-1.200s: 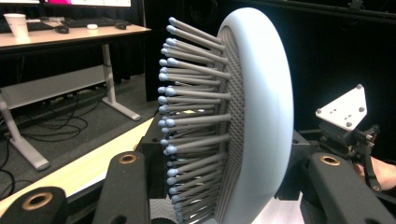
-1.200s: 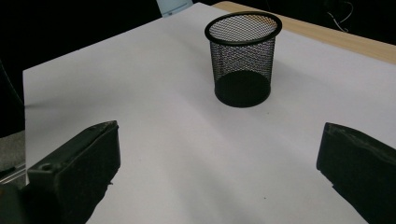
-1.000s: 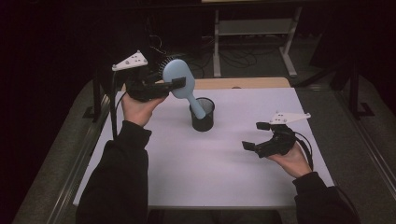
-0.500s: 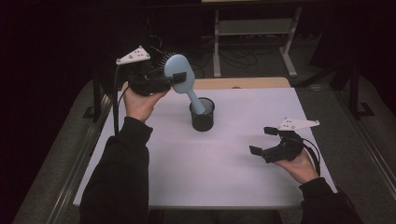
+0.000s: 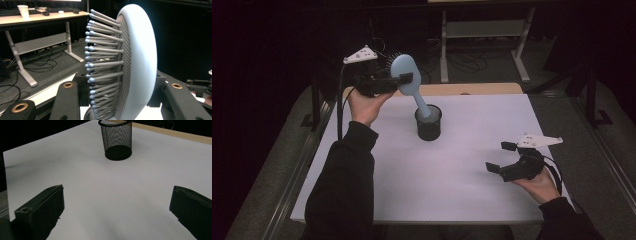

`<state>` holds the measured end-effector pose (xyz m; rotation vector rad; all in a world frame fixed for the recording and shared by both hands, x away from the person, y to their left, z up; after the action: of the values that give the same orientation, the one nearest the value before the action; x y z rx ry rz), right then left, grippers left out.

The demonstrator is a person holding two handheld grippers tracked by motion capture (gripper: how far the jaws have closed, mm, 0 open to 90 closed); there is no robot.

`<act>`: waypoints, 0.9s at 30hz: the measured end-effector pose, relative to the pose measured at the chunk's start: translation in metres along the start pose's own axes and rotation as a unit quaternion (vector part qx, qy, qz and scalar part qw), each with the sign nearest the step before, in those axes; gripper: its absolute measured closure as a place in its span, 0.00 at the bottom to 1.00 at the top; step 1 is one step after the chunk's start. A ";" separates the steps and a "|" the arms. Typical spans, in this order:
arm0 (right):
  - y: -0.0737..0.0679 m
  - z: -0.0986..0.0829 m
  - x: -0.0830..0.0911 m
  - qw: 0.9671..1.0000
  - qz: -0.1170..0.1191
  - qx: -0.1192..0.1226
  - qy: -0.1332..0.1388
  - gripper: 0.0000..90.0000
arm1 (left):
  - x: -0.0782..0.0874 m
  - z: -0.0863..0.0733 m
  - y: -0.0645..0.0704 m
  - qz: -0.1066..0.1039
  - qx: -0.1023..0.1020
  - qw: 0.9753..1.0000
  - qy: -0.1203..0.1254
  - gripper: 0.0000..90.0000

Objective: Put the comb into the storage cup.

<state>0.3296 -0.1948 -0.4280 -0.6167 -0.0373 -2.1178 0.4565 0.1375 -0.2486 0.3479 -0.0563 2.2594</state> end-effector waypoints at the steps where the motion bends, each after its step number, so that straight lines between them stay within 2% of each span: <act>1: 0.000 -0.001 0.001 1.000 0.001 0.000 0.000 0.00 | -0.003 0.001 0.000 0.003 -0.003 1.000 -0.002 0.57; 14: -0.002 -0.015 0.007 1.000 0.007 0.003 0.002 0.00 | -0.019 0.005 -0.007 0.013 -0.007 1.000 -0.008 0.57; 19: -0.002 -0.019 0.009 1.000 0.007 0.002 0.003 0.00 | -0.027 0.001 -0.010 0.021 -0.014 1.000 -0.018 0.57; 27: -0.002 -0.025 0.011 1.000 0.005 0.002 0.006 0.00 | -0.035 -0.006 -0.016 0.029 -0.012 0.999 -0.029 0.57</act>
<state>0.3124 -0.2081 -0.4448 -0.5997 -0.0309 -2.1113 0.4886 0.1225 -0.2650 0.4028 -0.1253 2.3036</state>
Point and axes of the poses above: each handheld gripper's, and its own axes: x roughly backward along the jaws, z roughly out of its top, y roughly to its right, the point moved 6 cm from there along -x, roughly forward along the jaws, and after that the axes turned 4 degrees about z, right-handed, at the moved point
